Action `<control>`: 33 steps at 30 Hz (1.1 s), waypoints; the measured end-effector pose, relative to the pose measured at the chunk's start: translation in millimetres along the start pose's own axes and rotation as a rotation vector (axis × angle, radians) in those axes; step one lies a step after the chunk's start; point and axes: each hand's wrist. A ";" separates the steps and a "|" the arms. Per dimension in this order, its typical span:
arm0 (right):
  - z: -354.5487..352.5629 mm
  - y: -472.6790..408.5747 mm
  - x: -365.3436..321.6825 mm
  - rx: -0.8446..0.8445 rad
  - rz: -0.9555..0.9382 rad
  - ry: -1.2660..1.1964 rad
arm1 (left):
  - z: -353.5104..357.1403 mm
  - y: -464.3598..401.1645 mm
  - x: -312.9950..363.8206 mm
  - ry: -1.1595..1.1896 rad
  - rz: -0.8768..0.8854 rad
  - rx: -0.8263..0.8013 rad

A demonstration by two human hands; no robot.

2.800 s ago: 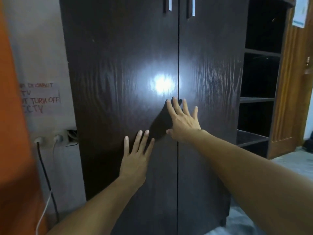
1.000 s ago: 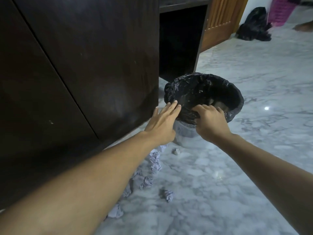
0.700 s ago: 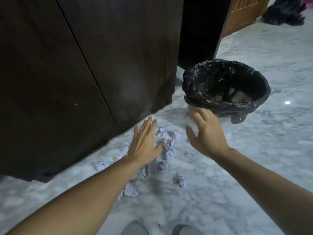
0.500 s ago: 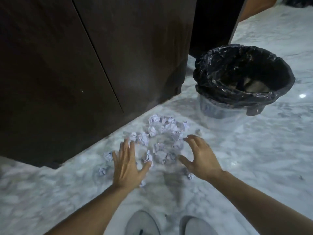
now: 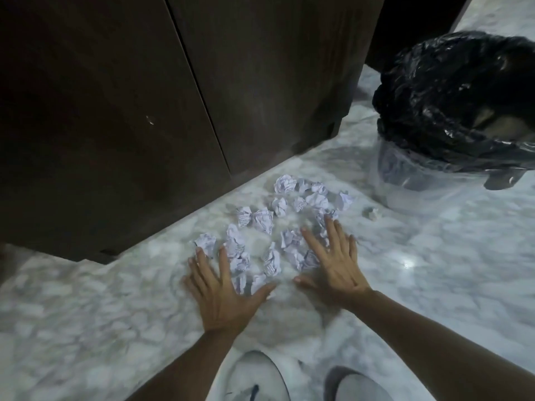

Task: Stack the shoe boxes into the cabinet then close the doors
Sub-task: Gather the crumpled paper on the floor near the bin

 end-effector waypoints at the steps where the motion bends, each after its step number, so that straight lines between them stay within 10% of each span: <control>1: -3.2 -6.4 -2.6 -0.011 -0.026 0.016 | 0.6 -4.4 2.8 -0.001 0.033 0.001; 7: -2.4 -16.4 -1.9 -0.067 -0.129 0.121 | 10.5 -14.1 18.4 0.027 0.218 0.004; 15: 19.9 -9.7 7.5 0.337 -0.245 0.125 | 23.3 -19.3 27.3 0.074 0.375 0.156; 33: -67.4 -7.8 4.1 0.652 -0.281 -0.114 | -20.3 -40.6 71.6 0.445 0.499 0.286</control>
Point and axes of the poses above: each hand's wrist, its own y-axis away from the middle knuckle, its own z-axis out of the palm, x = y × z, and after that the axes turned 4 degrees about -x, right-handed
